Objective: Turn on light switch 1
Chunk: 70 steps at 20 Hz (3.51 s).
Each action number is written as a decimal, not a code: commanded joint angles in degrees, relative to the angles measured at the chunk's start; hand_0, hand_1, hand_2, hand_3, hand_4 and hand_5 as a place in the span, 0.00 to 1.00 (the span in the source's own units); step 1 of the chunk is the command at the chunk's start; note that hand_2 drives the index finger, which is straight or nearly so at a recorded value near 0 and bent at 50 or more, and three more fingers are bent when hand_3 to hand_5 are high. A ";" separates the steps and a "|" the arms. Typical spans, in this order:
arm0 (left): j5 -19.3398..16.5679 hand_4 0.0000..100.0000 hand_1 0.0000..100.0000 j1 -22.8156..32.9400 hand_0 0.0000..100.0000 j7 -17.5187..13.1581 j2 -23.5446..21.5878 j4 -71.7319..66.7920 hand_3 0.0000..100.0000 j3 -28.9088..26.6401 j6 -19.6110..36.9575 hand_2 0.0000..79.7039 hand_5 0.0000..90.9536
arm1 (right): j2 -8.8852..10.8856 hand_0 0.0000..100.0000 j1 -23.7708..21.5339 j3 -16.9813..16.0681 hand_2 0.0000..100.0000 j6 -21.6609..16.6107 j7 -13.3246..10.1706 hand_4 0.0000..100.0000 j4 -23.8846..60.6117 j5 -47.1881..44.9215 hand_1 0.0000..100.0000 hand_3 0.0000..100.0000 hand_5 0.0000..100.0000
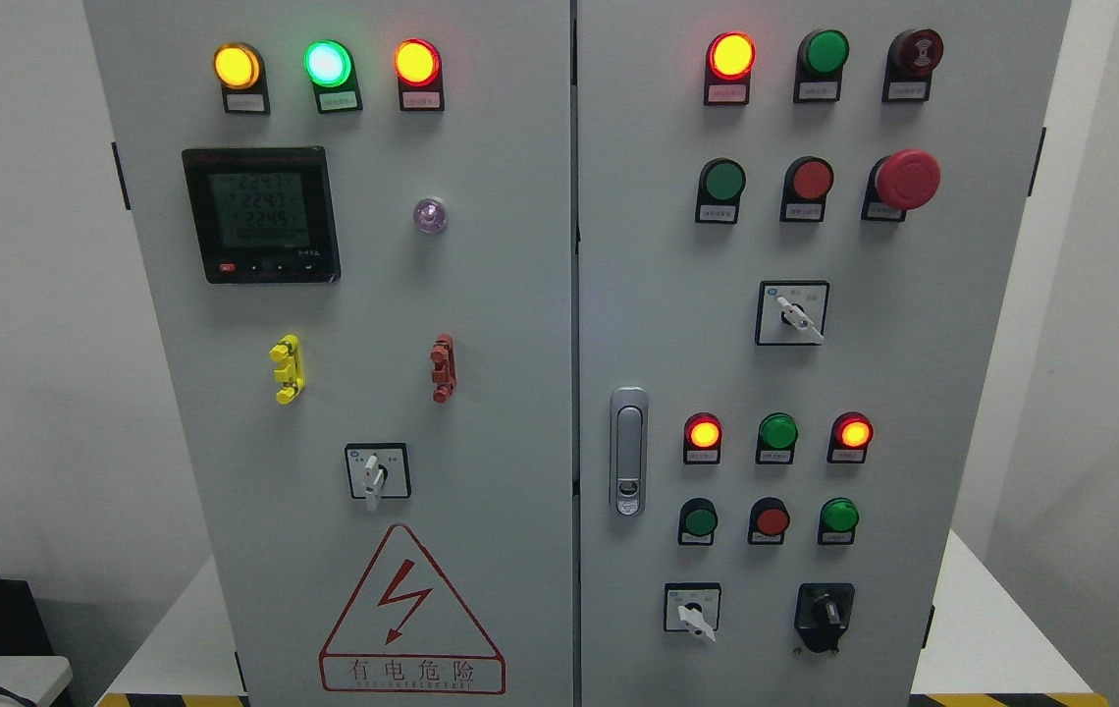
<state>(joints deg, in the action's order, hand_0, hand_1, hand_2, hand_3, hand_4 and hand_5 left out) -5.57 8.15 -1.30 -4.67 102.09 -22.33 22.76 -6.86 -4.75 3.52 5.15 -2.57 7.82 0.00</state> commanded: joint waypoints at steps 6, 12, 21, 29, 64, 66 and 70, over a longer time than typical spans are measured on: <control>-9.90 0.79 0.00 -7.97 0.08 8.05 7.82 7.24 0.67 17.22 -10.70 0.55 0.78 | 0.00 0.12 0.00 0.00 0.00 0.03 0.02 0.00 0.00 -1.05 0.39 0.00 0.00; -9.90 0.84 0.20 -10.08 0.00 11.66 9.06 7.24 0.78 21.97 -16.87 0.66 0.90 | 0.00 0.12 0.00 0.00 0.00 0.03 0.02 0.00 0.00 -1.05 0.39 0.00 0.00; -14.55 0.85 0.32 -11.49 0.00 16.76 9.68 8.03 0.81 23.91 -25.38 0.67 0.92 | 0.00 0.12 0.00 0.00 0.00 0.03 0.02 0.00 0.00 -1.05 0.39 0.00 0.00; -14.03 0.81 0.34 -15.27 0.00 18.70 10.29 7.94 0.76 28.21 -33.66 0.64 0.90 | 0.00 0.12 0.00 0.00 0.00 0.03 0.02 0.00 0.00 -0.97 0.39 0.00 0.00; -9.46 0.80 0.52 -25.91 0.23 23.71 11.17 7.50 0.75 28.83 -47.19 0.61 0.90 | 0.00 0.12 0.00 0.00 0.00 0.03 0.02 0.00 0.00 -0.97 0.39 0.00 0.00; -9.37 0.80 0.52 -26.52 0.24 23.71 11.17 7.50 0.75 28.83 -48.25 0.60 0.90 | 0.00 0.12 0.00 0.00 0.00 0.03 0.02 0.00 0.00 -0.97 0.39 0.00 0.00; -9.37 0.79 0.50 -28.19 0.24 23.89 11.26 7.50 0.75 28.83 -49.92 0.60 0.90 | 0.00 0.12 0.00 0.00 0.00 0.03 0.02 0.00 0.00 -0.97 0.39 0.00 0.00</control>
<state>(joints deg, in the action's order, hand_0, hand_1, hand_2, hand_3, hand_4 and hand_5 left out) -14.99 -18.31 22.47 6.35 109.65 6.30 -25.94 -6.86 -4.75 3.52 5.15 -2.57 7.82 0.00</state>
